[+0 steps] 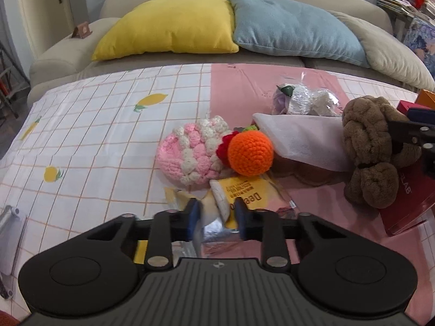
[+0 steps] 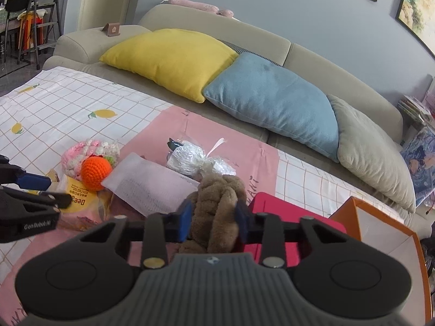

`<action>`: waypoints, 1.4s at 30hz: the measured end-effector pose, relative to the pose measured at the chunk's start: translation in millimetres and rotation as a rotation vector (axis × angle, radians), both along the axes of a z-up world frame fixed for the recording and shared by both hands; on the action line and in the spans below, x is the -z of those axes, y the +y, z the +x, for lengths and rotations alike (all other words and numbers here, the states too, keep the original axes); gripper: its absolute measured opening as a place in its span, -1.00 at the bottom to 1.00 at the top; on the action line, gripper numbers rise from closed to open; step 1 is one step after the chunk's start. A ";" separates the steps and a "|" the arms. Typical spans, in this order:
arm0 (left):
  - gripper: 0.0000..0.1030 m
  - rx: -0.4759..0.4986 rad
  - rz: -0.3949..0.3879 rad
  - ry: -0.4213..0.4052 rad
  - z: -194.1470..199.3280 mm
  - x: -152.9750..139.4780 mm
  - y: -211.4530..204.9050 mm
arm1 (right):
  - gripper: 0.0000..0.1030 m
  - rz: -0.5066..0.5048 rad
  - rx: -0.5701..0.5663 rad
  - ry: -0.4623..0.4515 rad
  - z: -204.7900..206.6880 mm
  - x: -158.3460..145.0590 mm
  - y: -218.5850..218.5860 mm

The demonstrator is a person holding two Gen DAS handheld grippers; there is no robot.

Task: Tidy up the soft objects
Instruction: 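Grasp the brown plush toy with the right tool while the left tool grasps the Deegeo snack bag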

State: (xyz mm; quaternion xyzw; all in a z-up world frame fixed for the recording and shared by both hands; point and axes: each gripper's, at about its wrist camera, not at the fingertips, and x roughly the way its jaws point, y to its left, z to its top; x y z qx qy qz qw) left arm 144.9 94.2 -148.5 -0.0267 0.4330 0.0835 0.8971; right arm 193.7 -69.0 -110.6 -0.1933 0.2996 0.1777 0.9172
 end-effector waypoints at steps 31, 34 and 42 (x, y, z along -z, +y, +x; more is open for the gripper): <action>0.45 0.386 0.115 0.039 -22.3 -30.8 -25.1 | -0.39 0.087 0.008 0.028 -31.6 -20.5 -27.5; 0.45 0.447 0.164 0.081 -15.8 -17.9 -29.1 | -0.37 0.063 -0.010 0.011 -26.0 -18.2 -23.1; 0.45 0.466 0.181 0.121 -2.3 6.7 -30.0 | -0.37 -0.032 -0.046 -0.007 -4.2 -1.8 -6.5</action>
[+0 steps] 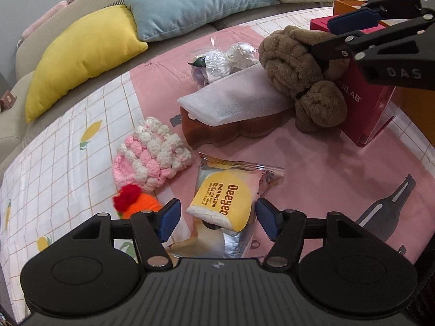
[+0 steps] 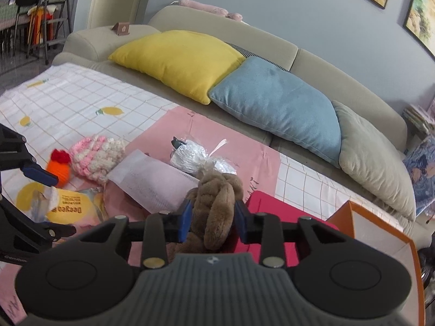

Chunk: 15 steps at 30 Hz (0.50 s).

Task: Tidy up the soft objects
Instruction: 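Grasp the brown plush toy with the right tool while the left tool grasps the Deegeo snack bag, then lift the plush toy and snack bag with both tools toward the box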

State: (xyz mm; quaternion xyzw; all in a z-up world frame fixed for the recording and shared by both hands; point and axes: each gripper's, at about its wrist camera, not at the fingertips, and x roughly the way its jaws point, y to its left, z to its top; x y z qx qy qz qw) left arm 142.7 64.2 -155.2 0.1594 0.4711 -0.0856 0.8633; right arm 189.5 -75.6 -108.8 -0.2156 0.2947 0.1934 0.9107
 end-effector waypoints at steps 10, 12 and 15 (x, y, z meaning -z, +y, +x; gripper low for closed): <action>0.43 -0.019 0.019 0.032 6.3 23.0 -4.7 | -0.72 -0.055 0.032 0.030 11.6 18.8 6.8; 0.29 -0.034 -0.001 0.033 6.0 22.9 -3.4 | -0.79 -0.053 0.034 0.033 12.2 19.8 6.3; 0.10 -0.070 -0.006 0.025 4.1 19.8 -2.3 | -0.84 -0.033 0.035 0.028 9.6 16.2 4.2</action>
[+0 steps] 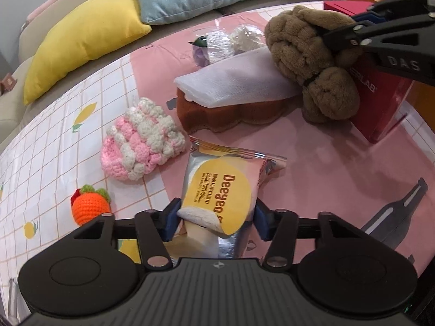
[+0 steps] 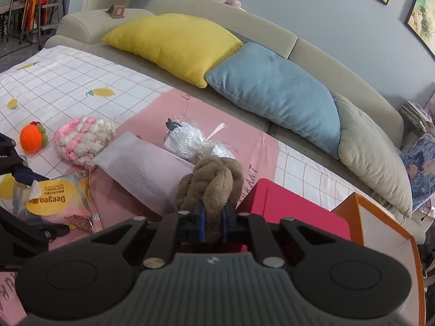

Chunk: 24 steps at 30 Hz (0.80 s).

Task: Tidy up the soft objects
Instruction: 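Lift the plush toy and snack bag with both tools toward the box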

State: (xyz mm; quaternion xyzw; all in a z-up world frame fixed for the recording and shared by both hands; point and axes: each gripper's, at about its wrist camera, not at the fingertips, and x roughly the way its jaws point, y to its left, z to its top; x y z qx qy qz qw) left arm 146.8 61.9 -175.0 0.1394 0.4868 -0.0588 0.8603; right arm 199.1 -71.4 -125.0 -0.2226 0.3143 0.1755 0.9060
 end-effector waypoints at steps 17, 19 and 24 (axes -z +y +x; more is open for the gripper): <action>-0.05 -0.236 -0.205 -0.091 -37.2 -67.9 -0.2 | -0.87 0.190 0.020 -0.029 -68.5 -56.3 -37.9; -0.05 -0.250 -0.240 -0.094 -44.7 -76.1 -3.3 | -0.87 0.222 0.017 -0.014 -78.6 -60.6 -46.4; -0.05 -0.272 -0.282 -0.097 -60.4 -94.5 -13.9 | -0.87 0.258 0.029 0.018 -100.6 -68.1 -63.6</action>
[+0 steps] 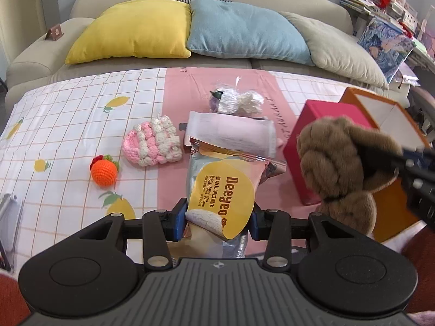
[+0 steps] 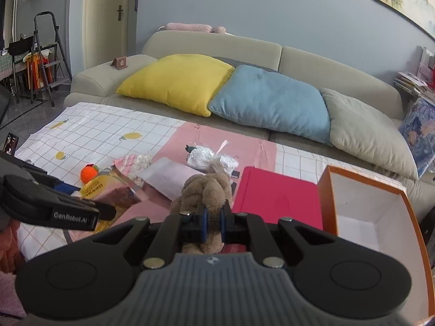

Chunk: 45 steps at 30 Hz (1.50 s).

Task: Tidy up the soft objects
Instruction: 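Lift the plush toy and snack bag with both tools toward the box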

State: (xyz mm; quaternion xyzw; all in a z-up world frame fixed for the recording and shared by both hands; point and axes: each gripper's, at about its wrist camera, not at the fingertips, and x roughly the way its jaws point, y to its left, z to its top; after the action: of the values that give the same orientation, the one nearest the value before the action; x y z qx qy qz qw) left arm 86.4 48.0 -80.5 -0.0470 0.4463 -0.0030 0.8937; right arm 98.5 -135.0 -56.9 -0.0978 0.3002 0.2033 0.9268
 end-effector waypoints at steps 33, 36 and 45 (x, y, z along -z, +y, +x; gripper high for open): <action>-0.05 0.356 -0.158 -0.140 57.9 -84.9 -178.2 | -0.87 0.012 0.347 -0.168 -7.7 -62.6 -165.7; -0.05 0.382 -0.138 -0.138 68.1 -78.5 -196.2 | -0.87 -0.004 0.375 -0.168 2.2 -58.7 -176.6; -0.05 0.402 -0.107 -0.086 96.0 -57.8 -222.8 | -0.87 -0.032 0.434 -0.120 31.2 -35.6 -202.1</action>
State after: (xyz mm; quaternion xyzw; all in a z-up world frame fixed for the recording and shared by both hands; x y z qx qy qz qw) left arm 182.4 -174.8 -22.6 -0.0043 0.4075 -0.2068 0.8895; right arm 129.6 -337.1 -21.3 -0.0576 0.2618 -0.0118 0.9633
